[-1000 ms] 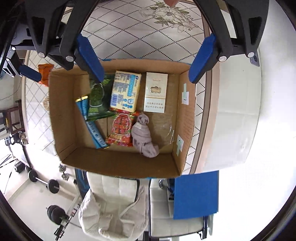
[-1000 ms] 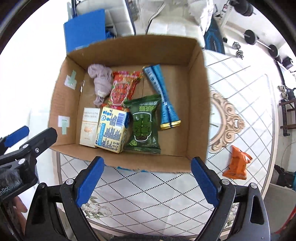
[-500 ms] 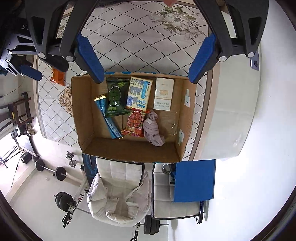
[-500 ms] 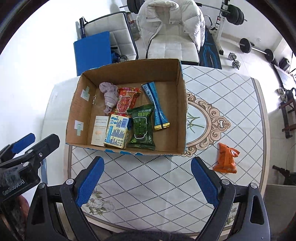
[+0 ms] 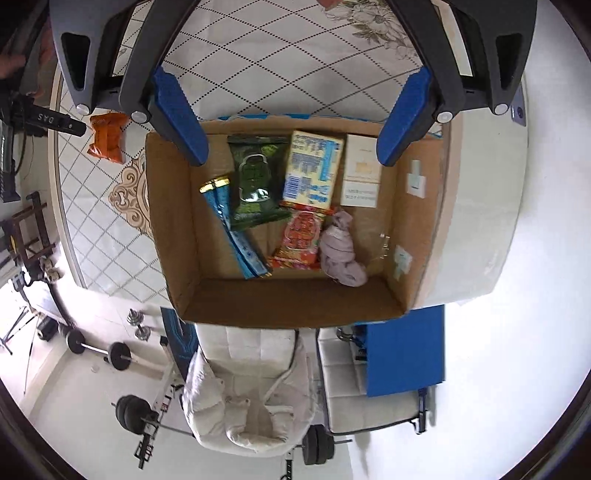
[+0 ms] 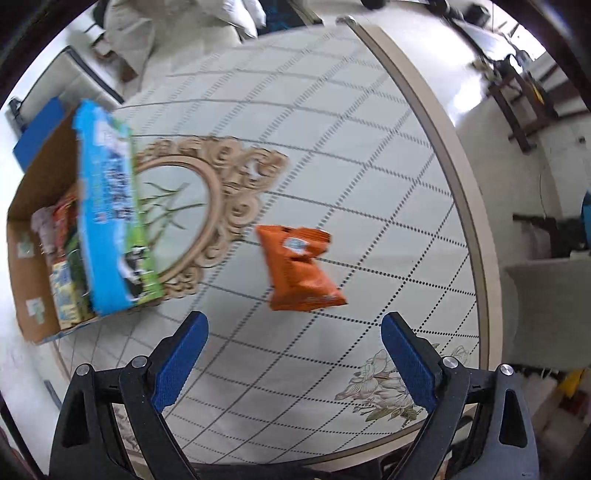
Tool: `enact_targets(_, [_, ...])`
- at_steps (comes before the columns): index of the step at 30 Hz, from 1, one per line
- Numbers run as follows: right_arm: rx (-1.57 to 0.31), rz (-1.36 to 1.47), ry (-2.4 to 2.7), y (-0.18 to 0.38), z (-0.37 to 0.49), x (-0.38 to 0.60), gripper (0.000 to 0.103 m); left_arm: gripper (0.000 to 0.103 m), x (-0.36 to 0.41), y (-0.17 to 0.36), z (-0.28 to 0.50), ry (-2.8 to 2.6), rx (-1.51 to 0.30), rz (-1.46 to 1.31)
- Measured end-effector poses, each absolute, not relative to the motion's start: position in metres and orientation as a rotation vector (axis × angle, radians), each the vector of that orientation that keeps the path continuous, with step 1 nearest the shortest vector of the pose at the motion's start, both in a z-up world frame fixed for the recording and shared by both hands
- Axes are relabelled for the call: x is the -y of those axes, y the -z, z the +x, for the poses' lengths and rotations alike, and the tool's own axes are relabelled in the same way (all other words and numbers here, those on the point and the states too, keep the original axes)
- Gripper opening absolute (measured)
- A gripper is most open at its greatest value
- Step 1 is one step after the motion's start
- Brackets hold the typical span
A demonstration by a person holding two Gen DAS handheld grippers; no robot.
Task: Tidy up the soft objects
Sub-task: 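Grasp the orange snack bag with the right gripper, then lower the orange bag into the box and open the right gripper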
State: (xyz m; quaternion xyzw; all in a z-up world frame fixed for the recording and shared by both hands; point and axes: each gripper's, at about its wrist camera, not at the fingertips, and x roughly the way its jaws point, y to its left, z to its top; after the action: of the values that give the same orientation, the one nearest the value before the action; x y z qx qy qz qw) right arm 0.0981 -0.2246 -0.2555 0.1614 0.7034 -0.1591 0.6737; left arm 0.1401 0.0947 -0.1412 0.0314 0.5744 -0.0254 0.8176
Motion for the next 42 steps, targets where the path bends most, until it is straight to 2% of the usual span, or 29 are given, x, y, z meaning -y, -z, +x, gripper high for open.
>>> enact_targets(12, [-1.693, 0.472, 0.305, 0.346, 0.107, 0.243, 0.096, 0.094, -0.057, 0.178, 0.141, 0.097, -1.303, 0.147])
enact_targets(14, [-1.701, 0.457, 0.323, 0.355, 0.109, 0.24, 0.074, 0.094, -0.057, 0.179, 0.141, 0.088, -1.305, 0.153])
enact_targets(15, [-1.704, 0.461, 0.322, 0.359, 0.109, 0.239, 0.054, 0.094, -0.058, 0.179, 0.141, 0.085, -1.306, 0.154])
enact_targets(18, [-1.685, 0.499, 0.315, 0.355, 0.105, 0.235, 0.046, 0.094, -0.066, 0.176, 0.141, 0.072, -1.308, 0.145])
enact_targets(22, [-1.636, 0.518, 0.234, 0.324, 0.101, 0.218, 0.045, 0.094, -0.081, 0.163, 0.144, 0.067, -1.313, 0.111])
enact_targets(25, [-1.565, 0.538, 0.133, 0.281, 0.102, 0.198, 0.045, 0.094, -0.094, 0.148, 0.15, 0.064, -1.303, 0.094])
enact_targets(32, [-1.473, 0.428, -0.113, 0.193, 0.143, 0.103, 0.045, 0.094, -0.127, 0.132, 0.175, 0.038, -1.296, 0.087])
enact_targets(42, [-1.552, 0.292, -0.156, 0.225, 0.189, 0.023, 0.045, 0.093, -0.144, 0.167, 0.193, 0.015, -1.379, 0.076])
